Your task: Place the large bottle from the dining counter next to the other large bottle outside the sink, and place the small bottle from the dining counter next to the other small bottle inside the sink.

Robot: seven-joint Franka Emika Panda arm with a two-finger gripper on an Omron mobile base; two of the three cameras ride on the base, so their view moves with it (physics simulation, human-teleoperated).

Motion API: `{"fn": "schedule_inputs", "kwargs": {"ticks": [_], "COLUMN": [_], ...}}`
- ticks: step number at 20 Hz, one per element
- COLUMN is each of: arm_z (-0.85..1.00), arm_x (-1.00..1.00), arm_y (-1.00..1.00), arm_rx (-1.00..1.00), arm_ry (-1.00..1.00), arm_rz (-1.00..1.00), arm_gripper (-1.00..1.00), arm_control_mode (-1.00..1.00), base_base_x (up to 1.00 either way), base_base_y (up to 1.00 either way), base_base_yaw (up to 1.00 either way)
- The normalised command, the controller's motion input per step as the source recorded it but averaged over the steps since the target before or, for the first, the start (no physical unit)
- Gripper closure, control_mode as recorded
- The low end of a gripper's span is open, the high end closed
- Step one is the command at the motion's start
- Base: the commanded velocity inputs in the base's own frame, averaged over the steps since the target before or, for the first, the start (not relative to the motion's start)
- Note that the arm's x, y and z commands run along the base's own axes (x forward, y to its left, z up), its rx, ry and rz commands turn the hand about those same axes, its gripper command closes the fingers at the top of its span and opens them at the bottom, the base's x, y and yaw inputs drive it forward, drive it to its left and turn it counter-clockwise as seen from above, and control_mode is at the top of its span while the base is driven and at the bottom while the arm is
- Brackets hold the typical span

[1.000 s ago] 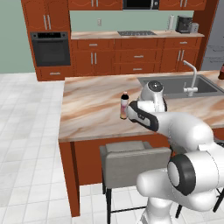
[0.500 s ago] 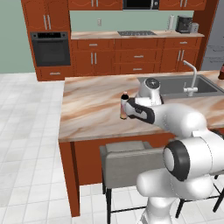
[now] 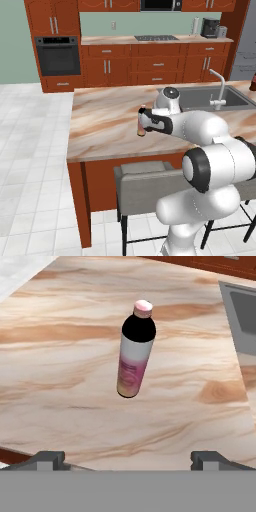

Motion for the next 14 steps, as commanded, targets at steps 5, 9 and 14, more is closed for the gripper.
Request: {"fn": "schedule_inputs", "kwargs": {"ticks": [5, 9, 14], "arm_z": [0.03, 0.06, 0.02], "arm_x": [0.14, 0.00, 0.06], "arm_y": [0.01, 0.00, 0.00], "arm_rx": [0.00, 0.00, 0.00], "arm_ry": [-0.02, -0.05, -0.04], "arm_rz": [0.00, 0.00, 0.00], "arm_gripper": [-1.00, -1.00, -1.00], "arm_control_mode": [-1.00, -1.00, -1.00], "base_base_x": [0.00, 0.00, 0.00], "base_base_y": [0.00, 0.00, 0.00], "base_base_yaw": [0.00, 0.00, 0.00]}}
